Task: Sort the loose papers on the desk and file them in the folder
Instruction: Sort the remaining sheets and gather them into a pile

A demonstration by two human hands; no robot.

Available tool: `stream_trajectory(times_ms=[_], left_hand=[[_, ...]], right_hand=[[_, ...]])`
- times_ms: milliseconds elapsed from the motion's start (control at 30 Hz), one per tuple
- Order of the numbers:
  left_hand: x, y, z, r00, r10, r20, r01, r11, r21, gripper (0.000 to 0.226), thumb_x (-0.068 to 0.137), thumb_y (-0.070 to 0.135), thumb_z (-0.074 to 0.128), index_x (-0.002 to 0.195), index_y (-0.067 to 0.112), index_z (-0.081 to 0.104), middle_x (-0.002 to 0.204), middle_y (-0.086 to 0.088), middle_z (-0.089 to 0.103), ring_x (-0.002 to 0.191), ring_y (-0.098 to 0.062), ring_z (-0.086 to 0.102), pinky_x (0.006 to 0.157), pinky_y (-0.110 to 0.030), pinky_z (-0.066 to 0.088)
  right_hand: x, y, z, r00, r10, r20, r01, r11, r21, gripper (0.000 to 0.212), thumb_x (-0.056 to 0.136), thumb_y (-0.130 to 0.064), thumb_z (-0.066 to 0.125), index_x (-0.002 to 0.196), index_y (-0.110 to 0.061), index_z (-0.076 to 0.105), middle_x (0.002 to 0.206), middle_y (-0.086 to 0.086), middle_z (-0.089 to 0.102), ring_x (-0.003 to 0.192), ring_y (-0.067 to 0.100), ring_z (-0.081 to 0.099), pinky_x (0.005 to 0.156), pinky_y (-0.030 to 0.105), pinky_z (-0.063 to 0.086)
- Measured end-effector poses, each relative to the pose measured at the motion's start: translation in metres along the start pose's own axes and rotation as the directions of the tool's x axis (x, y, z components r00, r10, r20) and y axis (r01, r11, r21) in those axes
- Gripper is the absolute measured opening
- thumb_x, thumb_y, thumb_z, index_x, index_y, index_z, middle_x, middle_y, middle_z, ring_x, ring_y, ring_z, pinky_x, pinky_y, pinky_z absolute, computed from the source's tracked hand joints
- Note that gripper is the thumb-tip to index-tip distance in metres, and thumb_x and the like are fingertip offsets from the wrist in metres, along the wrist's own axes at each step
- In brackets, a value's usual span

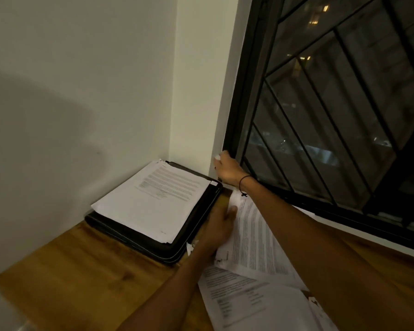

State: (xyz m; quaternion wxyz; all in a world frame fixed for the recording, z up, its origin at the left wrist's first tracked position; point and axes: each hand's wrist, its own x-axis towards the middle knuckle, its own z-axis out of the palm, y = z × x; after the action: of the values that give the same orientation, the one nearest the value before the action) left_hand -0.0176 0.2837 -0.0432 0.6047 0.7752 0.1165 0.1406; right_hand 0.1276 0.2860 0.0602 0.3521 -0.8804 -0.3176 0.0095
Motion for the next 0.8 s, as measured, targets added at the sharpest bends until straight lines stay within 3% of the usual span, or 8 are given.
stream_trajectory(times_ms=[33, 133, 267, 367, 467, 567, 667, 800], left_hand=[[0.003, -0.005, 0.000, 1.000, 0.009, -0.005, -0.009, 1.000, -0.014, 0.029, 0.106, 0.049, 0.040, 0.115, 0.031, 0.061, 0.109, 0.006, 0.068, 0.100, -0.007, 0.066, 0.090, -0.031, 0.053], [0.007, -0.011, -0.001, 0.998, 0.058, -0.022, -0.059, 0.997, -0.052, 0.050, 0.103, 0.060, 0.041, 0.125, 0.021, 0.062, 0.106, 0.007, 0.070, 0.098, -0.010, 0.068, 0.090, -0.037, 0.057], [0.008, -0.005, -0.005, 0.982, 0.177, -0.066, -0.183, 0.978, -0.098, 0.038, 0.110, 0.035, 0.040, 0.113, 0.009, 0.068, 0.095, -0.004, 0.075, 0.089, -0.018, 0.074, 0.080, -0.034, 0.060], [0.008, 0.002, -0.004, 0.971, 0.224, -0.083, -0.234, 0.963, -0.135, 0.034, 0.110, 0.027, 0.039, 0.111, 0.011, 0.068, 0.099, -0.009, 0.076, 0.091, -0.023, 0.075, 0.079, -0.033, 0.062], [0.007, 0.009, -0.003, 0.965, 0.248, -0.089, -0.258, 0.955, -0.144, 0.031, 0.111, 0.022, 0.037, 0.118, 0.013, 0.066, 0.104, 0.000, 0.075, 0.093, -0.009, 0.074, 0.075, -0.021, 0.058], [0.006, 0.015, -0.003, 0.966, 0.230, -0.120, -0.250, 0.948, -0.196, 0.032, 0.110, 0.029, 0.038, 0.119, 0.018, 0.067, 0.100, 0.006, 0.075, 0.089, -0.004, 0.073, 0.069, -0.017, 0.055], [0.006, 0.025, -0.004, 0.967, 0.214, -0.137, -0.242, 0.939, -0.246, 0.033, 0.108, 0.041, 0.039, 0.120, 0.026, 0.066, 0.103, 0.008, 0.076, 0.093, -0.006, 0.074, 0.072, -0.020, 0.057], [0.010, 0.040, -0.001, 0.953, 0.264, -0.147, -0.295, 0.917, -0.268, 0.038, 0.108, 0.040, 0.038, 0.125, 0.019, 0.064, 0.110, 0.001, 0.076, 0.098, -0.012, 0.074, 0.075, -0.024, 0.060]], right_hand=[[0.001, 0.000, -0.014, 0.996, 0.010, -0.093, -0.004, 0.998, 0.056, 0.027, 0.107, -0.032, 0.039, 0.116, -0.009, 0.049, 0.096, 0.010, 0.055, 0.087, 0.026, 0.057, 0.073, 0.036, 0.045], [-0.005, 0.005, -0.067, 0.944, 0.049, -0.325, 0.036, 0.968, 0.249, 0.015, 0.104, -0.027, 0.053, 0.101, -0.013, 0.053, 0.085, 0.006, 0.056, 0.079, 0.023, 0.058, 0.071, 0.035, 0.049], [-0.050, 0.055, -0.116, 0.942, 0.157, -0.296, -0.070, 0.956, 0.284, 0.022, 0.091, -0.020, 0.078, 0.085, -0.018, 0.057, 0.076, 0.000, 0.060, 0.065, 0.016, 0.057, 0.050, 0.023, 0.044], [-0.094, 0.108, -0.131, 0.916, 0.267, -0.300, -0.226, 0.960, 0.166, 0.025, 0.084, -0.024, 0.085, 0.093, -0.015, 0.064, 0.082, -0.002, 0.063, 0.073, 0.012, 0.059, 0.064, 0.025, 0.047], [-0.135, 0.142, -0.146, 0.814, 0.376, -0.442, -0.275, 0.921, 0.277, 0.038, 0.079, -0.033, 0.089, 0.100, -0.013, 0.065, 0.091, 0.001, 0.066, 0.084, 0.019, 0.063, 0.075, 0.032, 0.052], [-0.169, 0.168, -0.156, 0.813, 0.477, -0.334, -0.246, 0.801, 0.546, 0.044, 0.076, -0.037, 0.089, 0.106, -0.017, 0.064, 0.093, 0.004, 0.070, 0.079, 0.023, 0.065, 0.062, 0.034, 0.055], [-0.197, 0.189, -0.160, 0.886, 0.443, -0.138, -0.281, 0.749, 0.599, 0.069, 0.068, -0.044, 0.095, 0.121, -0.015, 0.063, 0.099, 0.011, 0.076, 0.075, 0.031, 0.064, 0.061, 0.038, 0.053], [-0.207, 0.188, -0.172, 0.908, 0.395, -0.136, -0.224, 0.735, 0.640, 0.046, 0.082, -0.021, 0.085, 0.120, -0.003, 0.066, 0.078, 0.003, 0.072, 0.056, 0.015, 0.054, 0.048, 0.027, 0.043]])
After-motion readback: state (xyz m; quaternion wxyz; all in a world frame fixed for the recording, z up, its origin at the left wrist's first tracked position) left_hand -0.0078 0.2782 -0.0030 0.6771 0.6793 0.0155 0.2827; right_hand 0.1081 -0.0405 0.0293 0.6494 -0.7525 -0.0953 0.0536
